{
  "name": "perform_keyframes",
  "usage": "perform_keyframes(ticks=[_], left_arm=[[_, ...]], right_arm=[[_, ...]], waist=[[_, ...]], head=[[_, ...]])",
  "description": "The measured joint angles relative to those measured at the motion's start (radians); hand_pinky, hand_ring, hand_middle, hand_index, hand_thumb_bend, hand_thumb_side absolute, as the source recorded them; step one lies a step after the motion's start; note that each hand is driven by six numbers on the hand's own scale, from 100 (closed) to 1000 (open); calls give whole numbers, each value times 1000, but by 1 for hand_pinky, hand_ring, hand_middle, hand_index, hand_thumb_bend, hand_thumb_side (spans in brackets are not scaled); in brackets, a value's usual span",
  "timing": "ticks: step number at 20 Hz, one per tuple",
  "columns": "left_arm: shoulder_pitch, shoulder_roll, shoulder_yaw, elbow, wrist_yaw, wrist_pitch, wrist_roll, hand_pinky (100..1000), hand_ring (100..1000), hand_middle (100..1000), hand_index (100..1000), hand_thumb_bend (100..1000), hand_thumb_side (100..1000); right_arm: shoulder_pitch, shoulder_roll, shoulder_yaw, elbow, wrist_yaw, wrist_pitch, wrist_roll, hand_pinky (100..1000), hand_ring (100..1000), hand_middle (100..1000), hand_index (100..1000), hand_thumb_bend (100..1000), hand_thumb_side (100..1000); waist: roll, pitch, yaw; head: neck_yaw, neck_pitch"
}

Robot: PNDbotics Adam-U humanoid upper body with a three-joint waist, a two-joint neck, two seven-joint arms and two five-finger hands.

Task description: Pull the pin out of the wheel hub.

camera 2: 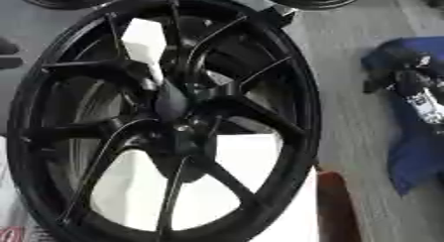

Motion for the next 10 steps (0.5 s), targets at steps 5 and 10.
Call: perform_keyframes(ticks=[5, 10], left_arm=[[-21, 1, 0, 0, -2, -3, 1, 779, 768, 649, 773, 100, 695], [-127, 131, -4, 0, -17, -44, -11, 785, 769, 651, 778, 100, 560]], right_arm=[[0, 0, -1, 0, 6, 1, -3, 748, 599, 616, 827, 100, 599], [14, 0, -1, 0, 17, -1, -5, 747, 597, 615, 826, 100, 601]], waist=[[3, 0, -4], [25, 0, -4]], head=[[-19, -5], [-39, -6]])
